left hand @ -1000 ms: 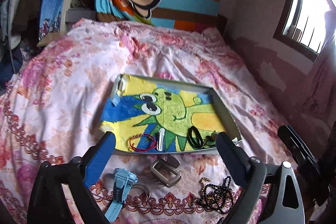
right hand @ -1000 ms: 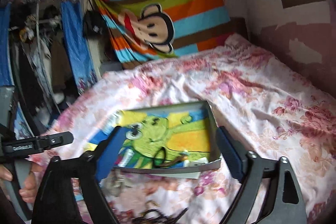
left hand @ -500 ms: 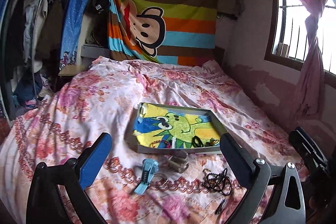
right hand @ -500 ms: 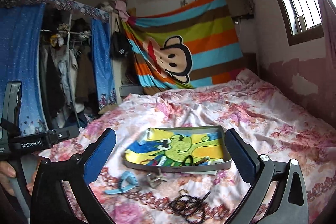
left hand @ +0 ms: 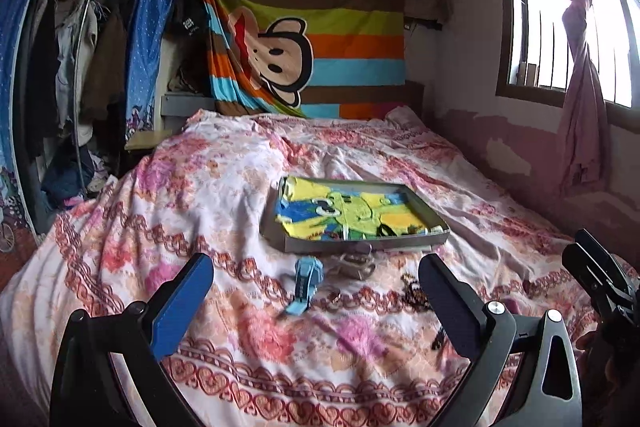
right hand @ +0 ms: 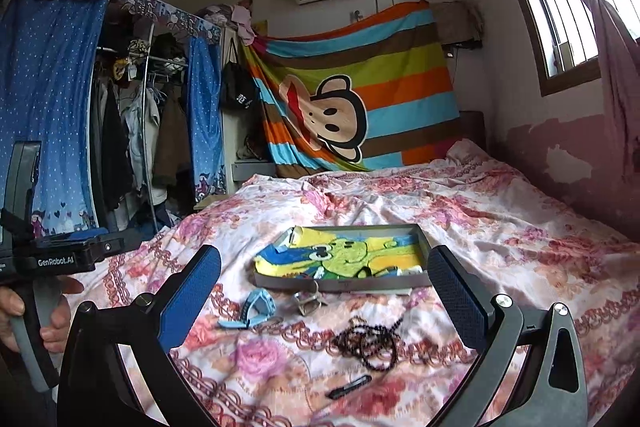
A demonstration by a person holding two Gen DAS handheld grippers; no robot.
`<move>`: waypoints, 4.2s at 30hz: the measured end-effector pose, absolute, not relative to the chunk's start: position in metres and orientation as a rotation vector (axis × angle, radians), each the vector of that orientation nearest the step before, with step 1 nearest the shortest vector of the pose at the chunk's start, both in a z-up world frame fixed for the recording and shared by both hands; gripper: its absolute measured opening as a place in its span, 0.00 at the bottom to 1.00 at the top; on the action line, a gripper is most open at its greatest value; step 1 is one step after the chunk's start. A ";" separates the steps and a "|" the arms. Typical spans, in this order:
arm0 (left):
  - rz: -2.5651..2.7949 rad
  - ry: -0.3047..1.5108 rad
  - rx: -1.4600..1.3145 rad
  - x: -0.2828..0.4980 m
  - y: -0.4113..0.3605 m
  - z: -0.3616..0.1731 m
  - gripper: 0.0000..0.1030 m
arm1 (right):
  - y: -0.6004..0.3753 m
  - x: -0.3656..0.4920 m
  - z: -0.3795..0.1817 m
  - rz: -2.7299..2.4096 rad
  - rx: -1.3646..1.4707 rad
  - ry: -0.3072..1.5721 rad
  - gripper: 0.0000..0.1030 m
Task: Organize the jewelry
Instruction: 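Lift both open tools away from the tray, then grasp the blue watch by its band with the left tool, then lift the blue watch with the left tool while the right tool grasps the black hair clip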
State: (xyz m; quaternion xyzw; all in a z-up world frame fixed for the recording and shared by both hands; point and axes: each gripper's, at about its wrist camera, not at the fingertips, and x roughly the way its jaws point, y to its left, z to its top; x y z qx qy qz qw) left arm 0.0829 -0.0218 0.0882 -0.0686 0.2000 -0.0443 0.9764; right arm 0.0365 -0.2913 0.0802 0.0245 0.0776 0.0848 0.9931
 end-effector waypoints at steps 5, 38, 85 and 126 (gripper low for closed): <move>-0.086 0.444 -0.124 0.077 -0.021 0.064 1.00 | -0.292 0.034 0.065 0.170 0.033 0.221 0.99; -0.172 0.696 0.007 0.091 -0.009 -0.030 1.00 | -0.297 0.097 -0.024 0.101 0.019 0.705 0.99; -0.226 0.917 -0.115 0.294 -0.030 -0.064 0.18 | -0.274 0.195 -0.080 0.322 0.049 0.966 0.57; -0.341 0.761 -0.115 0.167 -0.043 -0.024 0.18 | -0.261 0.167 -0.059 0.416 0.098 0.837 0.08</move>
